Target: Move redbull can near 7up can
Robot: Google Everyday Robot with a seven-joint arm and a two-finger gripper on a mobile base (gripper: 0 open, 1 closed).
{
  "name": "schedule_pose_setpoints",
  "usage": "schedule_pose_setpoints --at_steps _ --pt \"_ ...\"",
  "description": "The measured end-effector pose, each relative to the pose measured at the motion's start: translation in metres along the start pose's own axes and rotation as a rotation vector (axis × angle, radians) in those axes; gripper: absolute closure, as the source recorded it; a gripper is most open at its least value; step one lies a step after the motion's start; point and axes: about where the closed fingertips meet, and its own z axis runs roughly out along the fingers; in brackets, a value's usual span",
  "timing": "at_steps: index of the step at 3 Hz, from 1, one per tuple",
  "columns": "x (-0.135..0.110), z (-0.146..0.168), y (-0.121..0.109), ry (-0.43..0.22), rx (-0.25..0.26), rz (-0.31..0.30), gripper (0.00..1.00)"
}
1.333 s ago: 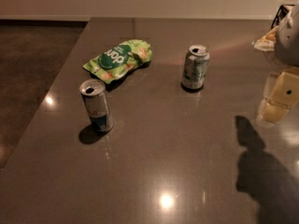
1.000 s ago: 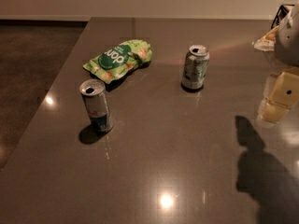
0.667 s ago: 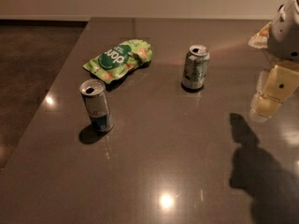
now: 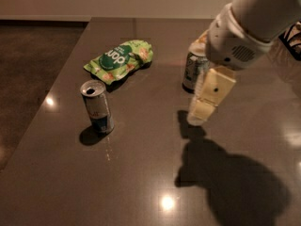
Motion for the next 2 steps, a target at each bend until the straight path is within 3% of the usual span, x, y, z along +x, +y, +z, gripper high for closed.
schedule_pose_setpoints --at_steps 2 --pt "-0.097 0.05 0.021 -0.224 -0.043 -0.04 0.0"
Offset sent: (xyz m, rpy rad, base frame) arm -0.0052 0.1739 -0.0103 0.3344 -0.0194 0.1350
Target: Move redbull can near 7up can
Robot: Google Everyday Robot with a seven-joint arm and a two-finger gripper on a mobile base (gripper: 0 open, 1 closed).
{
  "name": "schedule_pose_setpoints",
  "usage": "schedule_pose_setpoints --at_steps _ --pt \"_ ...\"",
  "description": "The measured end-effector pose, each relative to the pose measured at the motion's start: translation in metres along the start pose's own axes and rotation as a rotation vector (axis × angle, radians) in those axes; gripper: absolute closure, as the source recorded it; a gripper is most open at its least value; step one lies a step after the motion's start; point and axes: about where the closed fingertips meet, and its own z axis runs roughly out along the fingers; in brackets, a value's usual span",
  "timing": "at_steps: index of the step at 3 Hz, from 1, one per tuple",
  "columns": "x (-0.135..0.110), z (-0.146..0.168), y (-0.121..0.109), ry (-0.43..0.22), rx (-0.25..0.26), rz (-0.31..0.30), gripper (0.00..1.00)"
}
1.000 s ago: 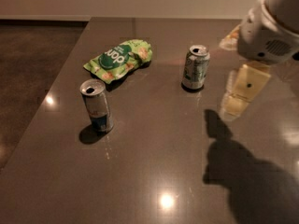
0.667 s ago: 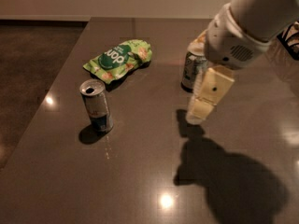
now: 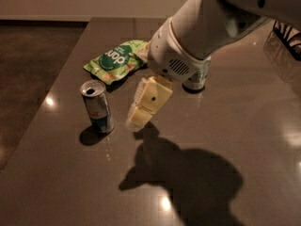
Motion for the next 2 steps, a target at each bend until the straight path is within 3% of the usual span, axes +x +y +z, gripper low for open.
schedule_pose_setpoints --at_steps 1,2 --pt "-0.031 0.032 0.004 -0.058 -0.024 -0.015 0.0" --pt "-0.045 0.061 0.008 -0.071 -0.059 -0.021 0.0"
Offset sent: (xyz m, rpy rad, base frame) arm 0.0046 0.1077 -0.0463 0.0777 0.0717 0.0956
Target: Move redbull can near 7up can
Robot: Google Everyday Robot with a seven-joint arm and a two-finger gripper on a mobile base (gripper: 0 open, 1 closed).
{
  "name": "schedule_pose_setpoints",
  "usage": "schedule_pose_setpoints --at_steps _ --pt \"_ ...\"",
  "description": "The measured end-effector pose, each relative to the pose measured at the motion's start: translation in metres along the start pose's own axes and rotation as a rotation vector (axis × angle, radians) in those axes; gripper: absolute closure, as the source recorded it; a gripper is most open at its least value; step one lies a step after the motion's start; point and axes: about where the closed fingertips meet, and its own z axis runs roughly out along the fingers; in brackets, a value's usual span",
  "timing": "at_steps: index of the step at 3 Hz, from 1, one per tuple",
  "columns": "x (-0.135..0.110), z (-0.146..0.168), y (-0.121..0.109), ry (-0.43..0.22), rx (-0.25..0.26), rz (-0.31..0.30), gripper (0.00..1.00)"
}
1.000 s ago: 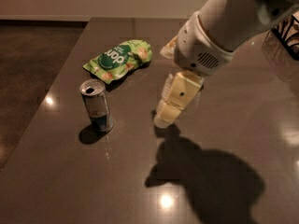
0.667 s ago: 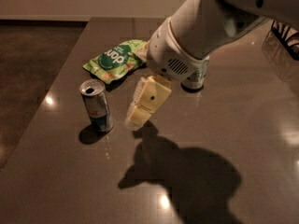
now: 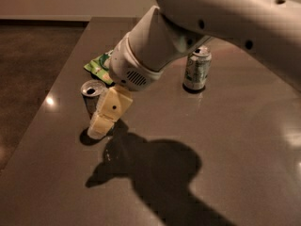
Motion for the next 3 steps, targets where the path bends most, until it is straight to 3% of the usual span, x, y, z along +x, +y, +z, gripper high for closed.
schedule_pose_setpoints --at_steps 1,2,3 --pt "-0.0056 0.021 0.0016 -0.002 -0.027 0.003 0.0" --pt "-0.0065 0.0279 -0.0009 -0.007 -0.041 0.017 0.15" --pt "-0.0062 0.0247 -0.0073 -0.022 -0.039 0.034 0.39"
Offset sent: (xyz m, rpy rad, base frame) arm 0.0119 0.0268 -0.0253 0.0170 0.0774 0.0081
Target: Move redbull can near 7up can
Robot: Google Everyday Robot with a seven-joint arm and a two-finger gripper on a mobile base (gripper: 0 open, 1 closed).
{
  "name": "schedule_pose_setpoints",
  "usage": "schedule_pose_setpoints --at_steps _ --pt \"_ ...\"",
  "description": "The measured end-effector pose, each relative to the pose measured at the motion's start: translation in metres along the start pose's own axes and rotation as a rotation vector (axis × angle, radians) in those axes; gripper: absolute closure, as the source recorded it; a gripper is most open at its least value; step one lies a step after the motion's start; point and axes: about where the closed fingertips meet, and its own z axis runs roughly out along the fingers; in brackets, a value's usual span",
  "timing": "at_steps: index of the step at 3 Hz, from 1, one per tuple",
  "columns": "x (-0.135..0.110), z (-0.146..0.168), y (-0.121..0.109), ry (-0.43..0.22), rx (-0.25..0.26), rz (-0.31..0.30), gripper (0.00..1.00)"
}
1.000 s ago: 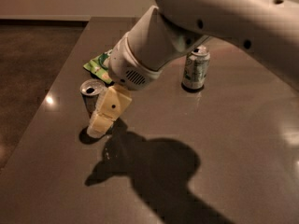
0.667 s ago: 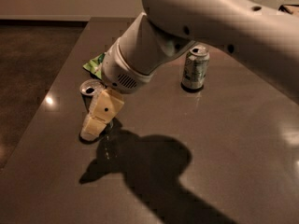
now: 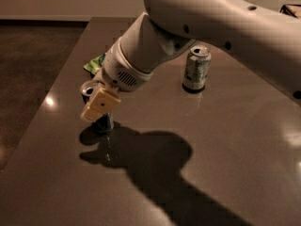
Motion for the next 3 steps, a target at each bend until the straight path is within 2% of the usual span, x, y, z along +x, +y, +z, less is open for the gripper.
schedule_pose_setpoints --at_steps 1,2,3 --pt "0.003 -0.013 -0.008 -0.022 0.01 0.03 0.62" --pt "0.013 -0.047 -0.025 -0.039 0.069 0.088 0.85" --pt "0.039 -0.093 -0.048 -0.024 0.164 0.177 1.0"
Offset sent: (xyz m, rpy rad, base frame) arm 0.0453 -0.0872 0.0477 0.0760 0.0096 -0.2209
